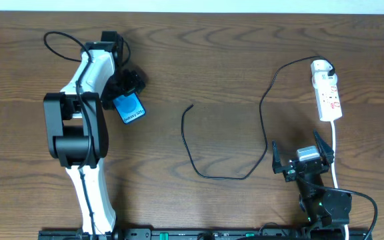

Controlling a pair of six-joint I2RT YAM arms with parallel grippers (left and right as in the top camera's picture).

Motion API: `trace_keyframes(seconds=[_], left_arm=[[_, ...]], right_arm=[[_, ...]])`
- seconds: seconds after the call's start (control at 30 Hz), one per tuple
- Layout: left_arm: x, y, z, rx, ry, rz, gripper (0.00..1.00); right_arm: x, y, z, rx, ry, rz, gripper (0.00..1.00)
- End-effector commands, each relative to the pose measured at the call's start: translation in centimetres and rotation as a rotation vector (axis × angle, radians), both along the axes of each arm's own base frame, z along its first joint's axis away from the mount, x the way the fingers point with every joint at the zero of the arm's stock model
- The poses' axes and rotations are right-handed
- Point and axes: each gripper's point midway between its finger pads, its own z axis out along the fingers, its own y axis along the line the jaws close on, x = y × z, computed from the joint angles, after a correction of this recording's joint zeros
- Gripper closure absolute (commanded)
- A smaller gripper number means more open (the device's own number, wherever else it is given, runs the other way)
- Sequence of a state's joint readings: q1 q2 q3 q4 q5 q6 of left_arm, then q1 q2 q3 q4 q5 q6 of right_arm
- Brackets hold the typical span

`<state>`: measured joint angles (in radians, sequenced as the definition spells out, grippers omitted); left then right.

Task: Plug charger to phone and switch on socket
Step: 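Lower the left gripper and grasp the phone's bottom edge, then lift the phone with the left gripper and tilt it upright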

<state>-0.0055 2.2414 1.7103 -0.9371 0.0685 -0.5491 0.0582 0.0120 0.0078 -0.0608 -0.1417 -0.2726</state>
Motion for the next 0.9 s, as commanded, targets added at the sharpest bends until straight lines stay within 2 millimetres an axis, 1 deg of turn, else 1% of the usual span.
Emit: trace_keyframes(seconds=[0.0, 0.17, 0.4, 0.43, 0.57, 0.7, 0.77, 0.87], left_arm=[[-0.5, -0.1, -0.7, -0.010, 0.025, -0.012, 0.02], [-0.6, -0.1, -0.9, -0.010, 0.027, -0.012, 0.02], [-1.1, -0.1, -1.7, -0.010, 0.039, -0.011, 0.01], [-1.4, -0.1, -1.9, -0.010, 0.045, -0.011, 0.06], [-1.8, -0.1, -2.2, -0.010, 0.055, -0.011, 0.16], [-1.8, -0.1, -2.3, -0.010, 0.057, -0.011, 0.22], [-1.9, -0.1, -2.3, -0.010, 0.058, -0.011, 0.28], [-2.0, -0.1, -2.3, -0.011, 0.065, -0.011, 0.30]], right_arm=[[0.0, 0.0, 0.0, 0.014, 0.002, 0.000, 0.01], [0.0, 0.0, 0.0, 0.014, 0.002, 0.000, 0.01], [0.0, 0.0, 0.0, 0.014, 0.002, 0.000, 0.01], [0.0, 0.0, 0.0, 0.014, 0.002, 0.000, 0.01], [0.0, 0.0, 0.0, 0.014, 0.002, 0.000, 0.01], [0.0, 0.0, 0.0, 0.014, 0.002, 0.000, 0.01], [0.0, 0.0, 0.0, 0.014, 0.001, 0.000, 0.01], [0.0, 0.0, 0.0, 0.014, 0.002, 0.000, 0.01]])
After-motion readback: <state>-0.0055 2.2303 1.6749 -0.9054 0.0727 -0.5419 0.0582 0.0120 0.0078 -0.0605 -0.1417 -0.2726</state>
